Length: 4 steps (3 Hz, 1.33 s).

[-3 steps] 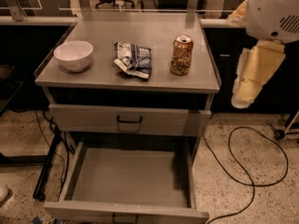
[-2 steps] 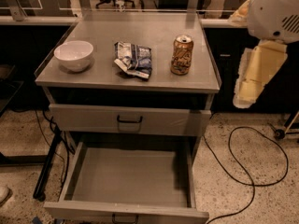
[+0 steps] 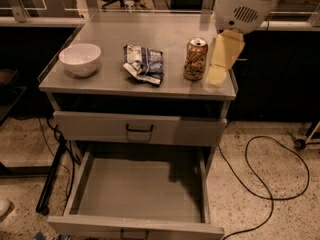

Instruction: Place blue chip bag into middle drawer

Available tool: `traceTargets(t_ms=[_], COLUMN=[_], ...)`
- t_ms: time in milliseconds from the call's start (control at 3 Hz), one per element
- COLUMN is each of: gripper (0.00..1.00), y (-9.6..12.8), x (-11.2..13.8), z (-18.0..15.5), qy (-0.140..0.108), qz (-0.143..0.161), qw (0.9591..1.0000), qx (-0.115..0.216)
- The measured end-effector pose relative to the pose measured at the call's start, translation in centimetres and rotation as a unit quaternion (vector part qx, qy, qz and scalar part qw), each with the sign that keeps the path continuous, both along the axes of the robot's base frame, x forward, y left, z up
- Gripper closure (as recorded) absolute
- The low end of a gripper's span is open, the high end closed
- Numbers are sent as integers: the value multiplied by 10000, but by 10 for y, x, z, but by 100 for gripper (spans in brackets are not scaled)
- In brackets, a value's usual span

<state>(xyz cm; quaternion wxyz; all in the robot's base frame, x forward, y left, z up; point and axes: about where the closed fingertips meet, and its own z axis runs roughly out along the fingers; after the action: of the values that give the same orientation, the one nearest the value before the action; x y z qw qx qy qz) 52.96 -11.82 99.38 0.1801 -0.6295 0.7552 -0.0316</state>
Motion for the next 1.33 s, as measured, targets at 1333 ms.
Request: traceTargets(t_ms=[1333], gripper=[0], y=[47], x=[69], z=[-10], qy=[-157], qz=[-190], qw=[9996], qx=[156])
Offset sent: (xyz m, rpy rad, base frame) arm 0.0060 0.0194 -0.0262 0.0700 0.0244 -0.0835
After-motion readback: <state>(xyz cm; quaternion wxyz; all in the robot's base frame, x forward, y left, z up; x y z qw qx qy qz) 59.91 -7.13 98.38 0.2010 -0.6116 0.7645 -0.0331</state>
